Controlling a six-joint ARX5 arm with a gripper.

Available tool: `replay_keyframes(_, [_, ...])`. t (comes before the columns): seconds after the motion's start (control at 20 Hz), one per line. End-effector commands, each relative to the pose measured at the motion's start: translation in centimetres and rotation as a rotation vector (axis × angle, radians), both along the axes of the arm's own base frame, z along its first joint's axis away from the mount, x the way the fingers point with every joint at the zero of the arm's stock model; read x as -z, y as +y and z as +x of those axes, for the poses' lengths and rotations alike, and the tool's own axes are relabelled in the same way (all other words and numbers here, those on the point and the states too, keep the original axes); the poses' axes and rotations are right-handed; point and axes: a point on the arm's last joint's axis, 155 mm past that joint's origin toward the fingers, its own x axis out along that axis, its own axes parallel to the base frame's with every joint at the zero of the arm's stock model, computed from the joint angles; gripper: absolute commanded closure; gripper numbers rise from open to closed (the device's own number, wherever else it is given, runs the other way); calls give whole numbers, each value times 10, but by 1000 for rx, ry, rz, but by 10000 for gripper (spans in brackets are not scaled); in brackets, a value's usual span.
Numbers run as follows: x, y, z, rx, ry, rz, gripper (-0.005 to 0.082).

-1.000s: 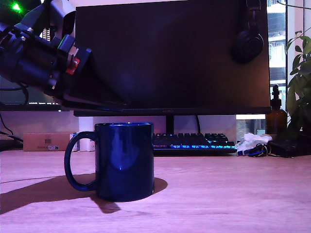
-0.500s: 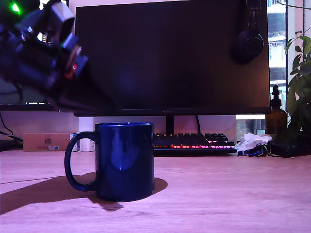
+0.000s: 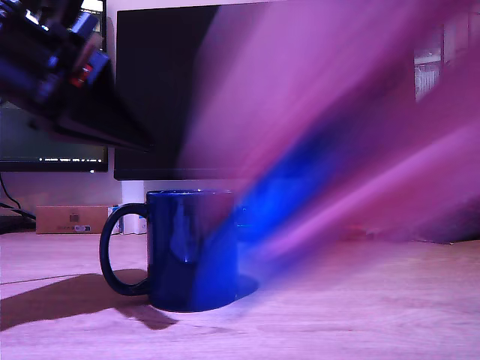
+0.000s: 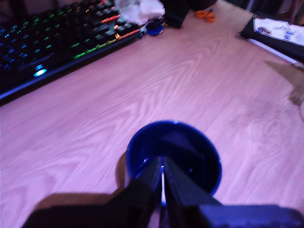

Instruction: Pick up the coffee capsules on the table and drop them inside the coffee cup

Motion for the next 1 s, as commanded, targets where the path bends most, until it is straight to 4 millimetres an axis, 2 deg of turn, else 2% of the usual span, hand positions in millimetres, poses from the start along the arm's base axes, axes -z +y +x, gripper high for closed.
replay_keyframes(0.0, [12,10,-9,-15,25,19,791])
replay_keyframes(0.35, [23,46,-37,-110,51,87,791])
replay_keyframes(0.65, [-16,52,-48,-149,-49,-47,791])
replay_keyframes(0.95, [-17,55,-62,-149,-25,-65,791])
